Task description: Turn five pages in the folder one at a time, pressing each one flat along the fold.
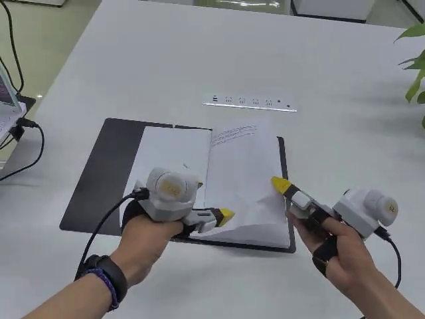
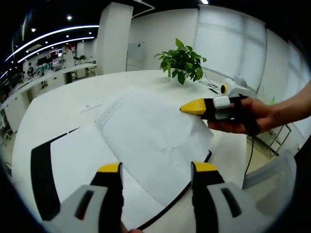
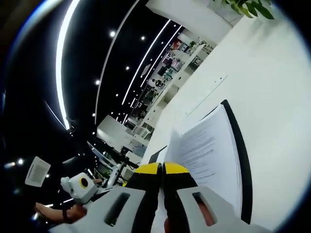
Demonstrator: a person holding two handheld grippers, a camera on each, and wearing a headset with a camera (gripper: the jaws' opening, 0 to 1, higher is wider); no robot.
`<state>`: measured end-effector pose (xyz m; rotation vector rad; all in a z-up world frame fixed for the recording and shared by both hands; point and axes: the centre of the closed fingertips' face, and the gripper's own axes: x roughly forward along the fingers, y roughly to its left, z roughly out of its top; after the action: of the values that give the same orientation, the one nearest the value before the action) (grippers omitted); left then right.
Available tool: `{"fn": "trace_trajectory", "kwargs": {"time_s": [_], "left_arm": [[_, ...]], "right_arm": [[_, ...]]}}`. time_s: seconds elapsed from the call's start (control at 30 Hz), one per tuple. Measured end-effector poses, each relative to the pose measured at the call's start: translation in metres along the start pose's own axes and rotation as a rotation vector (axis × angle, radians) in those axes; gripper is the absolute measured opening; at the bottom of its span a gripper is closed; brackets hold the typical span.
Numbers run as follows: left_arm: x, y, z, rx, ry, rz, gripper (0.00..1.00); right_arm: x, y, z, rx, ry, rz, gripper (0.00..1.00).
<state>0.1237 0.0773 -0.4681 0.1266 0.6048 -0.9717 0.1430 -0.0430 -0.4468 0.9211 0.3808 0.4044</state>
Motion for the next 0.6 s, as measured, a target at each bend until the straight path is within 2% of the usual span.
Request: {"fn": "trace_trajectory", "kwargs": {"time_s": [0.2,0.3,0.4,0.6], "left_arm": [[-0.026,0.024,-0.001,-0.023,-0.021,0.056,0.56],[-0.038,0.034,-0.002,-0.040,-0.033,0.079,0.57],[-0.050,0.044,-0.002,-0.050,-0.047,0.105,0.58],[-0.069,0.057,-0.006,-0.064,-0.061,0.139,0.59]], "right_arm": [[0.016,0.023,0.003,0.013,-0.021,0.051,0.00],[0.025,0.034,0.003,0.002,-0.013,0.074,0.00],[0.036,0.052,0.000,-0.013,0.000,0.107,0.00],[0.055,0.072,-0.009,-0.018,0.018,0.146,0.00]]}}
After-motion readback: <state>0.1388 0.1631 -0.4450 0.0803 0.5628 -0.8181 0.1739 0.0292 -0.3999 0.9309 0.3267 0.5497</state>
